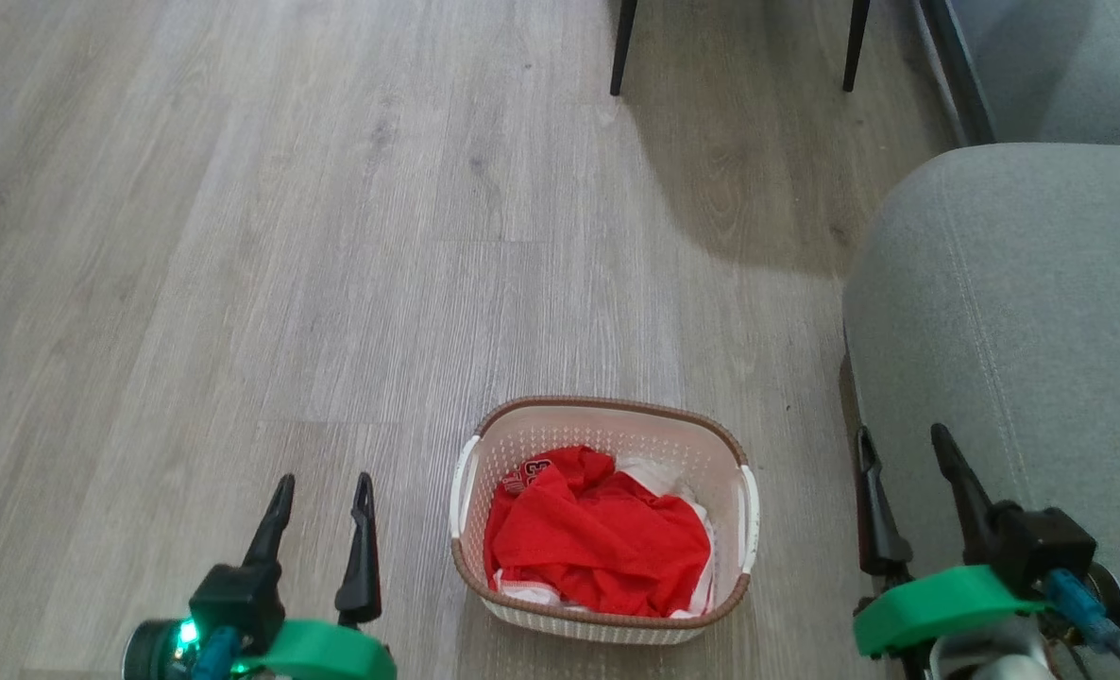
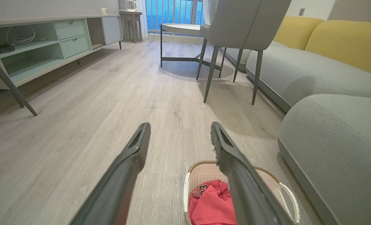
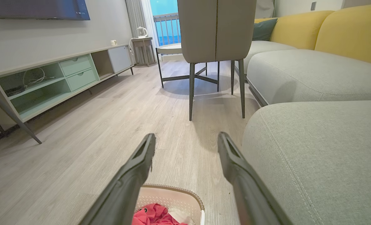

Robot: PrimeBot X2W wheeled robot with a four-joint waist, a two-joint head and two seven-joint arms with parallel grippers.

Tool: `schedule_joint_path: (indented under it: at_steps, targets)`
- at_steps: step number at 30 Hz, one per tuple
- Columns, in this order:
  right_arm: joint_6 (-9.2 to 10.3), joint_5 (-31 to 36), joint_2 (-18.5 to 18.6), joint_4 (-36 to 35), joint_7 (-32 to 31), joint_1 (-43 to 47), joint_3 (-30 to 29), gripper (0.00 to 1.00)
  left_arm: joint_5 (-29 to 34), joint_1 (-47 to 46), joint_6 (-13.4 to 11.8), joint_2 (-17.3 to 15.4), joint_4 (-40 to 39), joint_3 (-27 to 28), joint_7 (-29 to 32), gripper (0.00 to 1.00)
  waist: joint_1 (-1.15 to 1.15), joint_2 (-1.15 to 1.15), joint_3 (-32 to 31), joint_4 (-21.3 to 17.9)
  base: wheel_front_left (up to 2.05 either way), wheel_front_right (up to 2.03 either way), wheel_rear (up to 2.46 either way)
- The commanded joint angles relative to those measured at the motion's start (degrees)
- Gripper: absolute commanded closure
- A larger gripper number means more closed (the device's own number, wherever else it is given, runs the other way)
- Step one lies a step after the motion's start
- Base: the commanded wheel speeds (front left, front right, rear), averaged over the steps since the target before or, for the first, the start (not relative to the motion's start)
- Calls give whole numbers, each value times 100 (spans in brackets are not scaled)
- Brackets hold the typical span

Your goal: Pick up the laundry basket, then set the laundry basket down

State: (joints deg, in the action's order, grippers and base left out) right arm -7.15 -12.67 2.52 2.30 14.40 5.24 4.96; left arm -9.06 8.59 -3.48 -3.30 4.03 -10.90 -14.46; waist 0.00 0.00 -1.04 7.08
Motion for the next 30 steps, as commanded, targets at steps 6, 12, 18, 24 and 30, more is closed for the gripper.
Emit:
schedule_joint_path:
  at_steps: [6, 12, 18, 24, 30]
  targets:
    - [0, -64, -5, 384, -28, 50, 43, 100, -79, 104, 3, -1, 365, -4, 33, 100, 1, 0, 4, -8, 0, 0, 0]
    - [-2, -476, 24, 416, -101, -3, 18, 100, -510, 38, 45, -27, 376, 48, 104, 100, 1, 0, 10, -42, 0, 0, 0]
    - [-3, -817, 45, 453, -165, -56, -4, 100, -867, -31, 93, -47, 414, 91, 167, 100, 1, 0, 14, -71, 0, 0, 0]
    - [-5, -1222, 67, 493, -242, -115, -34, 100, -1291, -113, 151, -66, 459, 144, 243, 100, 1, 0, 20, -104, 0, 0, 0]
    - [-7, -1623, 86, 531, -323, -171, -68, 100, -1713, -193, 206, -84, 500, 200, 321, 100, 1, 0, 25, -138, 0, 0, 0]
